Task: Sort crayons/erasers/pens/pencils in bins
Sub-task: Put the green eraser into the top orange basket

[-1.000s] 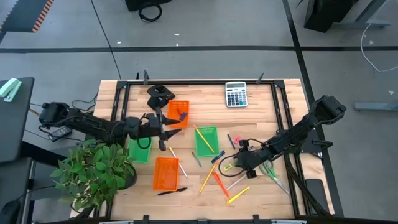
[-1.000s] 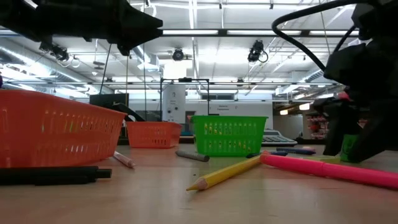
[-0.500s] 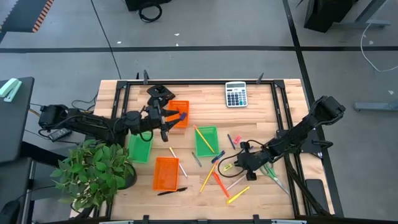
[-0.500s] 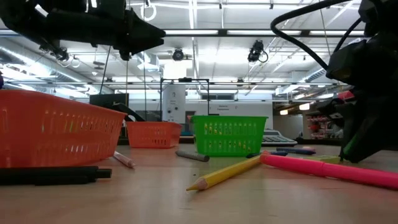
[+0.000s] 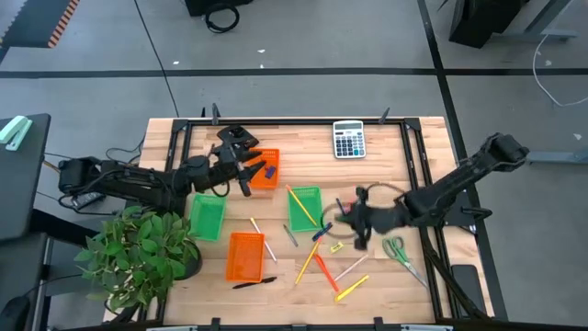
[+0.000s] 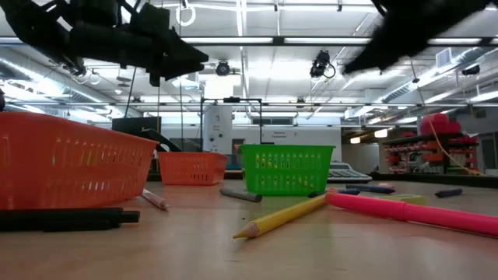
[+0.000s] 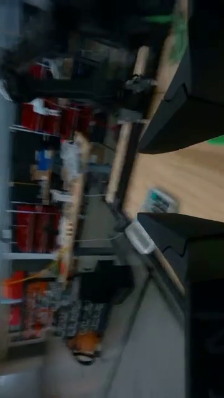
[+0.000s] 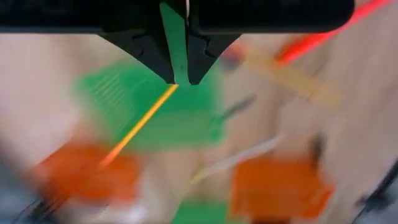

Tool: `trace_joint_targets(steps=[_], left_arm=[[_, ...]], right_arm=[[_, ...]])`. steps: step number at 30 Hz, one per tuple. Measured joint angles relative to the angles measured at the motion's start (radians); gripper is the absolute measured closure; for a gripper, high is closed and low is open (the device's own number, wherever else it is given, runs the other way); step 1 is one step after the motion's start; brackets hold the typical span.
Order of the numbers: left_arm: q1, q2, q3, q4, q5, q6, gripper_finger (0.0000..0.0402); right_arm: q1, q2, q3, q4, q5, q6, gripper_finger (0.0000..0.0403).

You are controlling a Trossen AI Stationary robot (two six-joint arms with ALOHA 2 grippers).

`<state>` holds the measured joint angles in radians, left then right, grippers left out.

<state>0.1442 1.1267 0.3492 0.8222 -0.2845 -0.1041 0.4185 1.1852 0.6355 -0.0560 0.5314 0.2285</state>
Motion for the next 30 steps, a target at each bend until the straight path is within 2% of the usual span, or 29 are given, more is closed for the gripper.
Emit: trace_joint_targets(steps=[3,9,14,20,25,30], left_arm=[[-0.006,0.001,0.000,0.006,0.001,-0.037,0.0228],[-0.061,-0.054,0.000,0.025,0.000,-0.019,0.0233],[-0.128,-0.109,0.000,0.017,0.002,0.039,0.0243],[-0.160,-0.175,0.000,-0.014,0.000,0.090,0.0254],[-0.158,-0.200,0.000,-0.114,0.000,0.089,0.0261],[-0.158,-0.198,0.000,-0.147,0.000,0.085,0.0264]], right_arm=[[-0.109,0.004,0.088,0.014,0.007,-0.123,0.0378],[-0.336,0.123,0.219,0.078,-0.031,-0.195,0.0378],[-0.494,0.273,0.324,0.181,-0.250,-0.153,0.0374],[-0.563,0.523,0.514,0.215,-0.454,-0.178,0.0350],[-0.581,0.702,0.655,0.201,-0.466,-0.265,0.0363],[-0.619,0.811,0.749,0.204,-0.471,-0.260,0.0362]])
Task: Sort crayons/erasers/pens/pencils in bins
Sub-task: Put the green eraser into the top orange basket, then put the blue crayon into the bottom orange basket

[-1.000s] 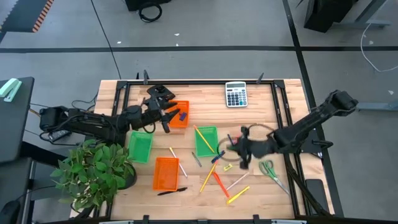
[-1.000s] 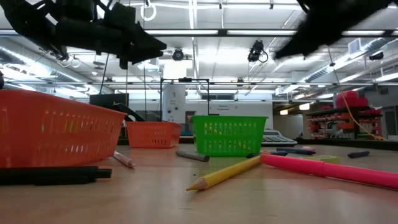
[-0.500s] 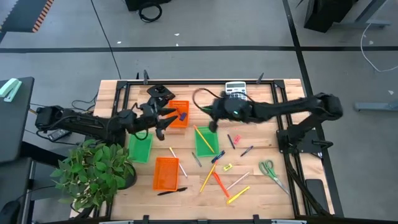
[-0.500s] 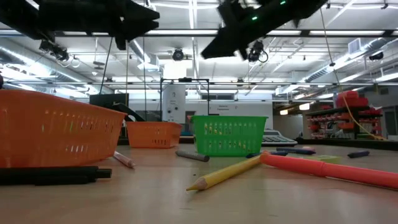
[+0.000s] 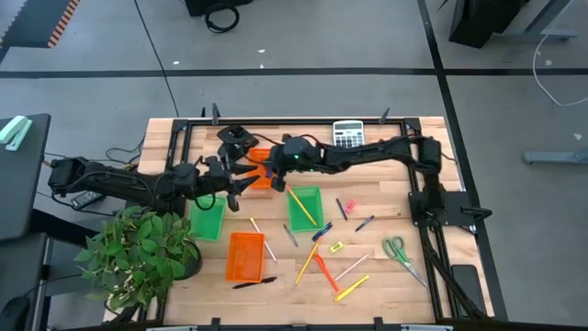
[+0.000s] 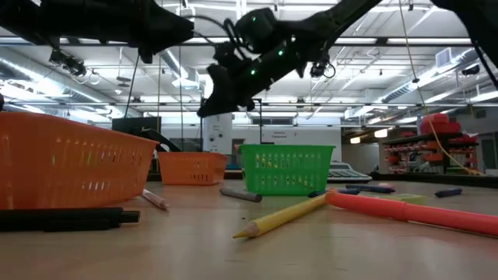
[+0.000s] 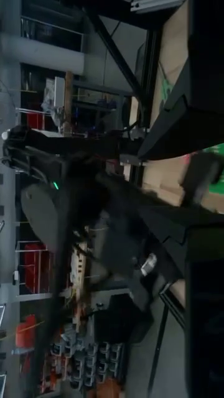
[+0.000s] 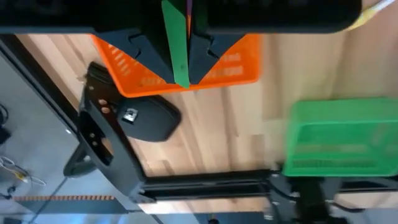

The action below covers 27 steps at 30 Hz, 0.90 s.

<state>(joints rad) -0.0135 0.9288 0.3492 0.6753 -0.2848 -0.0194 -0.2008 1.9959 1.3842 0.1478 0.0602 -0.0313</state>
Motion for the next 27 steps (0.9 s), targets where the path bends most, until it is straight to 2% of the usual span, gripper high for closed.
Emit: trace_joint_targets(steps=[10,17,22,27], left_arm=[[0.033,-0.001,0.000,-0.019,0.000,0.055,0.0261],[0.126,-0.001,0.000,-0.022,-0.022,0.028,0.0268],[0.137,-0.001,0.000,-0.022,-0.022,0.021,0.0263],[0.134,-0.001,0.000,-0.035,-0.020,-0.003,0.0265]], right_arm=[[-0.053,0.076,0.054,0.002,-0.094,0.092,0.0355],[-0.053,0.075,0.054,0.006,-0.100,0.103,0.0283],[-0.052,0.075,0.054,0.006,-0.100,0.103,0.0228],[-0.052,0.075,0.054,0.005,-0.083,0.067,0.0207]])
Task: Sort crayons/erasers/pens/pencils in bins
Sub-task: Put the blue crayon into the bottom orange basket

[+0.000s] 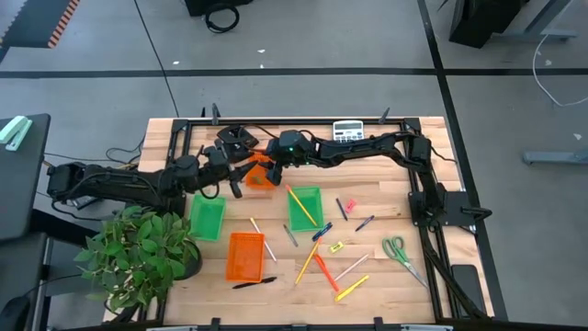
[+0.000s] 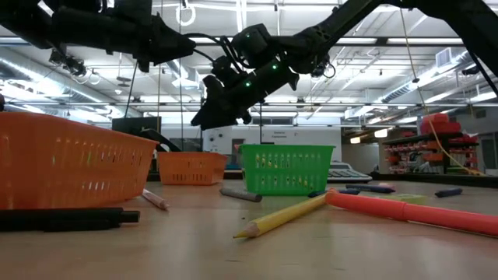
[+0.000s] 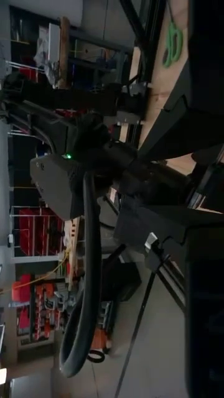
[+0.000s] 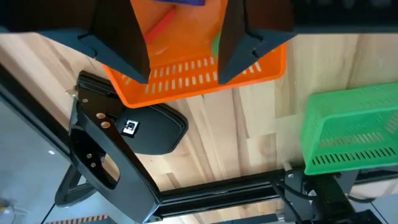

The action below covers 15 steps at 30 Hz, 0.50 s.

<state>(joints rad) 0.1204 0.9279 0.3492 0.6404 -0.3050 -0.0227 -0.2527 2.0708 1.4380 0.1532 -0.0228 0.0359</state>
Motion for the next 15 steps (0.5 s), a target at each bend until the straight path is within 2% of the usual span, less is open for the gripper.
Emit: trace_joint_targets(steps=[6,11,15], left_arm=[[0.000,0.000,0.000,-0.025,0.001,-0.019,0.0267],[0.000,0.000,0.000,-0.034,0.009,-0.020,0.0261],[0.000,0.000,0.000,-0.046,0.024,-0.030,0.0261]], right_arm=[[0.000,-0.021,0.000,-0.020,0.032,-0.040,0.0205],[-0.001,-0.106,0.000,-0.112,0.099,-0.046,0.0208],[-0.016,-0.186,0.001,-0.215,0.113,-0.050,0.0210]])
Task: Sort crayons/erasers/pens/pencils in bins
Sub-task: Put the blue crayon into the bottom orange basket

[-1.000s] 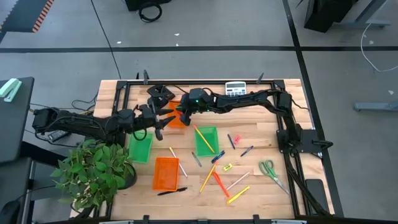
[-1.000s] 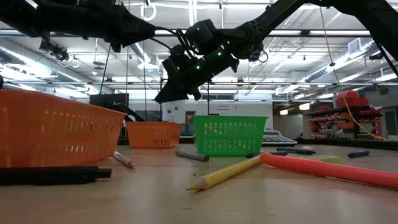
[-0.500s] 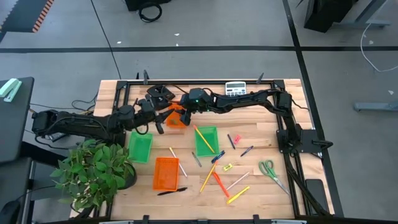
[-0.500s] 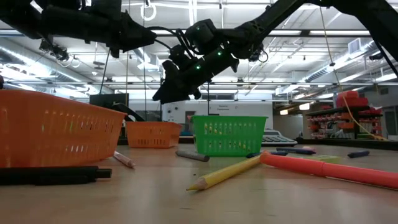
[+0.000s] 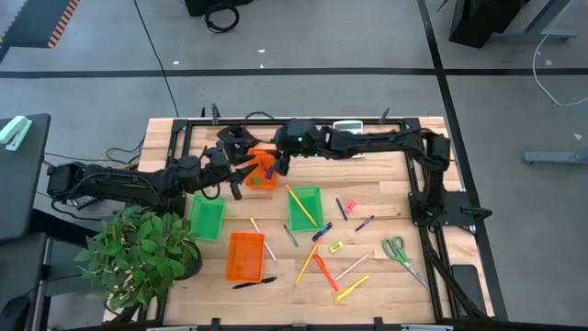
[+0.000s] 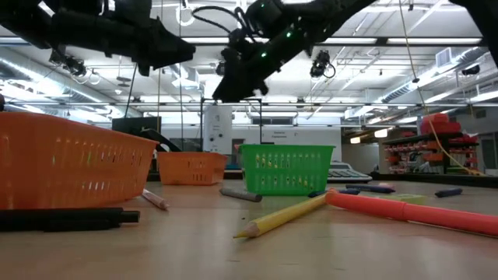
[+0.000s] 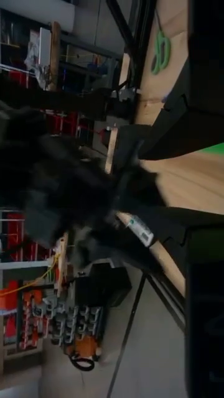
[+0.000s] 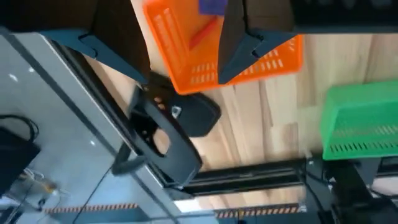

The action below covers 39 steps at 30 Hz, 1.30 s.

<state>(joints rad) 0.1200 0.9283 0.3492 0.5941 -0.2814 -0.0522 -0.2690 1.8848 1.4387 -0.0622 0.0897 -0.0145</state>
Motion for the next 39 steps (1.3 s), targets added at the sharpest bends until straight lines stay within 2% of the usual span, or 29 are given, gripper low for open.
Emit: trace_joint_targets(steps=[4,12,18,23,29,34,39], left_arm=[[0.000,0.000,0.000,-0.025,0.007,-0.034,0.0266],[-0.013,0.001,0.000,-0.117,0.029,-0.041,0.0260],[-0.008,0.001,0.000,-0.113,0.028,0.010,0.0266],[0.009,0.001,0.000,-0.094,0.027,0.042,0.0268],[0.025,0.001,0.000,-0.091,0.028,0.041,0.0262],[0.025,0.001,0.000,-0.090,0.028,0.047,0.0266],[0.025,0.001,0.000,-0.095,0.028,0.057,0.0267]], right_arm=[[-0.013,-0.054,-0.003,-0.193,0.050,0.063,0.0210],[0.008,-0.087,-0.006,-0.706,0.061,0.135,0.0210],[0.072,-0.136,-0.006,-0.848,0.067,0.195,0.0210],[0.128,-0.168,-0.009,-1.010,0.067,0.362,0.0210],[0.230,-0.177,-0.138,-1.004,-0.004,0.548,0.0210],[0.266,-0.176,-0.283,-0.924,0.018,0.675,0.0210],[0.265,-0.176,-0.384,-0.762,0.035,0.696,0.0210]])
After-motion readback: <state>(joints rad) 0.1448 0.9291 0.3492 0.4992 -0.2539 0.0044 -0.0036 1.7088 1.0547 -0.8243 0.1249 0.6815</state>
